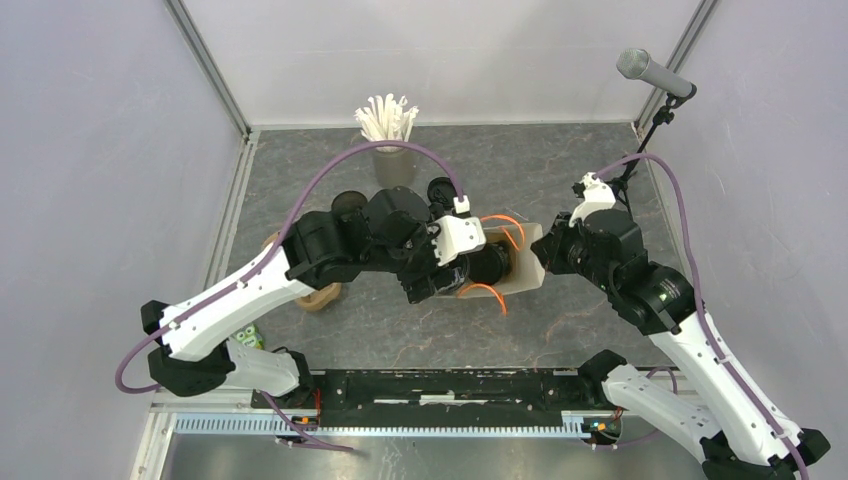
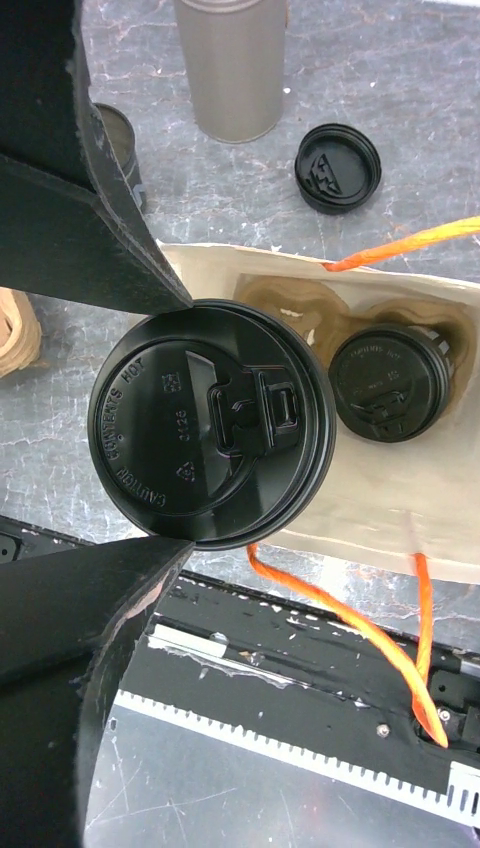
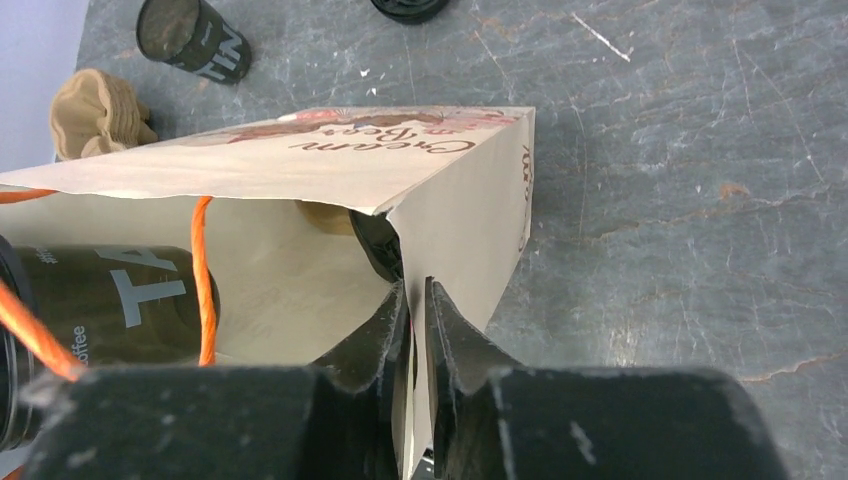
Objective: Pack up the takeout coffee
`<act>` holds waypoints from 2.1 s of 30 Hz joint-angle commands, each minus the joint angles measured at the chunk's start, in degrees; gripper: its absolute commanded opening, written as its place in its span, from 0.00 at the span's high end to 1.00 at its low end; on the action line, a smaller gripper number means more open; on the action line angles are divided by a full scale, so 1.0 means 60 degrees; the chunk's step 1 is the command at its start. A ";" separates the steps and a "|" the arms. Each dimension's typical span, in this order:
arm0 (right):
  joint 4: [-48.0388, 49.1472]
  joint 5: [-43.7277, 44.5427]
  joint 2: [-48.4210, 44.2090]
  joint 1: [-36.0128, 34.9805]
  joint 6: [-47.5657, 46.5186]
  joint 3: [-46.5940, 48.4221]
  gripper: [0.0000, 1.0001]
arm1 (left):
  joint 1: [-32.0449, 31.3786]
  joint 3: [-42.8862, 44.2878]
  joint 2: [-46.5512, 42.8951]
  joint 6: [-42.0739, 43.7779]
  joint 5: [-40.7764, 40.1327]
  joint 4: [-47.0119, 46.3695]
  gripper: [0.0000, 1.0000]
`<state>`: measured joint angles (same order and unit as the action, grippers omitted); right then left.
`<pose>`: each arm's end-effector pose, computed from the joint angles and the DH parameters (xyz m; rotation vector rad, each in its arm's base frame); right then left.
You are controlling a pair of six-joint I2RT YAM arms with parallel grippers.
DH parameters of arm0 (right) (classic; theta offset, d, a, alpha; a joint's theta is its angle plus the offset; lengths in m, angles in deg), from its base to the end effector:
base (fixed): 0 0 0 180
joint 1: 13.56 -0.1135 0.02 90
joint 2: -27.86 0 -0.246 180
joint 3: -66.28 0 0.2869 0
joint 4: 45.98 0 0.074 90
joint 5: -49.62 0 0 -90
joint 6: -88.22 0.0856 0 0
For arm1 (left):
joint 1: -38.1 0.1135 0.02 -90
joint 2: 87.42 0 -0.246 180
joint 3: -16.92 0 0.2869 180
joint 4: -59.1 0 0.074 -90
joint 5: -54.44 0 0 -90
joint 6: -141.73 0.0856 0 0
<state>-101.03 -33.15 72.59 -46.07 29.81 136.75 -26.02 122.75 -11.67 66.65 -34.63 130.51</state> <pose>0.2101 0.1211 0.3334 0.0615 2.1242 0.5460 0.1417 -0.2953 0.3903 1.4930 1.7964 -0.4570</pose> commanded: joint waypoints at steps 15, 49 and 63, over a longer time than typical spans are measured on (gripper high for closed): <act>0.0048 -0.1175 -0.0936 -0.0016 -0.0508 -0.0800 0.99 | -0.0222 -0.1048 -0.0395 0.0134 0.0029 -0.0895 0.54; 0.0814 -0.1866 -0.1147 -0.0020 -0.0844 -0.1338 1.00 | -0.0348 -0.1391 0.1305 0.0884 -0.0557 -0.3606 0.55; 0.0753 -0.2061 -0.1243 -0.0020 -0.0991 -0.1404 1.00 | -0.0344 -0.1325 0.2142 0.1132 -0.0310 -0.4820 0.56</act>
<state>-97.51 -44.50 65.51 -46.07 24.85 128.35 -27.90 113.72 0.00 70.76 -36.97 106.09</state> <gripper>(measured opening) 0.007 0.825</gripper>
